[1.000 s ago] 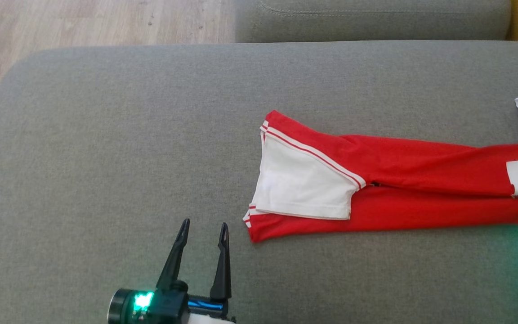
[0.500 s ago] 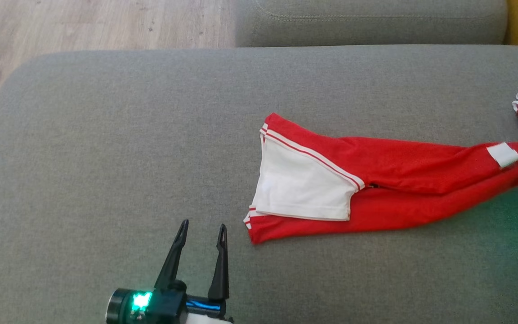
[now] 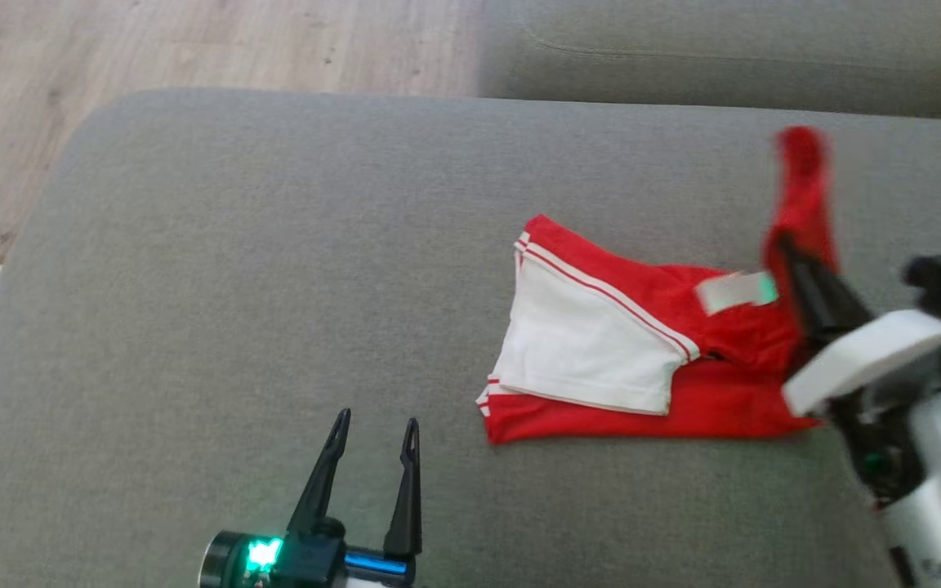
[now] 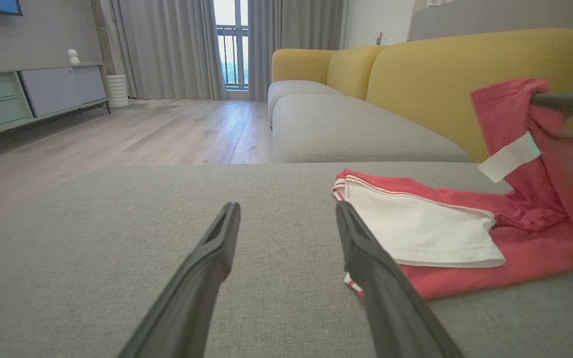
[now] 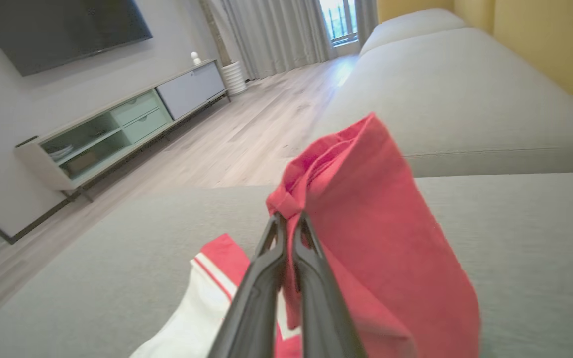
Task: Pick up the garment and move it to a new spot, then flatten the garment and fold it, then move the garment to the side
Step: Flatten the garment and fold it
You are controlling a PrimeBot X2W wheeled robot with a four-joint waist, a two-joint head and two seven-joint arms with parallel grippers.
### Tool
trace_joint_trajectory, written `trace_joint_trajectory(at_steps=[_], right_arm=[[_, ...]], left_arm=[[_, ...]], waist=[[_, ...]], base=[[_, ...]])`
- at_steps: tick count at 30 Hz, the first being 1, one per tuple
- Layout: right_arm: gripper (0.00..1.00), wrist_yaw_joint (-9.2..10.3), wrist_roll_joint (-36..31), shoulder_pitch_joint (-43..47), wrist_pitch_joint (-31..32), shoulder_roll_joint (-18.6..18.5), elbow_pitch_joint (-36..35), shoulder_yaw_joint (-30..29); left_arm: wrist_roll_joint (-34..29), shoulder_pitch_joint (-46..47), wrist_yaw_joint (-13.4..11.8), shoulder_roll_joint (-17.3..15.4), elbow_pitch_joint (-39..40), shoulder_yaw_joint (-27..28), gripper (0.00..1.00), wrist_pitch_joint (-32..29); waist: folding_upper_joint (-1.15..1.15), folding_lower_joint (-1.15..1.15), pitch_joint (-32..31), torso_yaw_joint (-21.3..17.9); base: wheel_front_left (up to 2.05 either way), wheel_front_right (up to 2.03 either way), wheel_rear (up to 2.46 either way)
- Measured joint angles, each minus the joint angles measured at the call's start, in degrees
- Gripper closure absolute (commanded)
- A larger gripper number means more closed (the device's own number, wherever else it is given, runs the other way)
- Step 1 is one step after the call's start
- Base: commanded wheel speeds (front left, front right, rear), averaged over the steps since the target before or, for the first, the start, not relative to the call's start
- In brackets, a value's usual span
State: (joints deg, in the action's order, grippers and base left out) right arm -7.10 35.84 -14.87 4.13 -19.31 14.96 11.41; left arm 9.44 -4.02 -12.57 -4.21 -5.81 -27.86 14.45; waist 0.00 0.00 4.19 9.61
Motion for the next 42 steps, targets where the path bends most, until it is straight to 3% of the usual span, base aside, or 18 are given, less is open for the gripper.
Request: trace_joint_trajectory(at_steps=[6,12,22,23,24,33,42], right_arm=[[1.0,0.0,0.0,-3.0,2.5,3.4,-1.5,8.1],[1.0,0.0,0.3,-4.6,2.5,5.9,1.9,13.6],[1.0,0.0,3.7,-4.7,2.9,6.5,4.7,23.1],[0.73,0.0,4.1,-4.7,2.9,6.5,4.7,23.9],[0.0,0.0,4.3,-4.7,2.9,6.5,4.7,24.5],[0.0,0.0,4.4,-4.8,-5.1,5.9,3.2,24.2],[0.0,0.0,-1.3,-3.4,-15.5,0.7,2.3,13.9]], left_arm=[[-0.5,0.0,0.1,0.1,0.1,0.0,0.0,0.0],[-0.5,0.1,0.2,0.3,0.1,-0.1,0.0,0.0],[-0.3,0.1,0.1,0.5,0.0,-0.1,0.0,0.0],[-0.3,0.1,0.1,0.5,0.0,-0.1,0.0,0.0],[-0.3,0.1,0.1,0.5,-0.1,-0.1,0.0,0.0],[-0.3,0.1,0.0,0.6,-0.5,0.3,0.0,0.0],[-0.3,-0.2,-0.5,0.7,-0.2,2.3,0.0,0.0]], waist=[[0.0,0.0,0.5,2.5],[0.0,0.01,1.5,4.8],[0.0,0.0,1.8,5.5],[0.0,0.01,1.7,5.3],[0.0,0.01,1.6,5.1],[0.0,0.0,0.2,2.3],[0.0,0.0,-2.4,-1.2]], base=[[0.0,0.0,0.0],[0.0,0.0,0.0],[0.0,0.0,0.0],[0.0,0.0,0.0],[0.0,0.0,0.0],[0.0,0.0,0.0],[0.0,0.0,0.0]])
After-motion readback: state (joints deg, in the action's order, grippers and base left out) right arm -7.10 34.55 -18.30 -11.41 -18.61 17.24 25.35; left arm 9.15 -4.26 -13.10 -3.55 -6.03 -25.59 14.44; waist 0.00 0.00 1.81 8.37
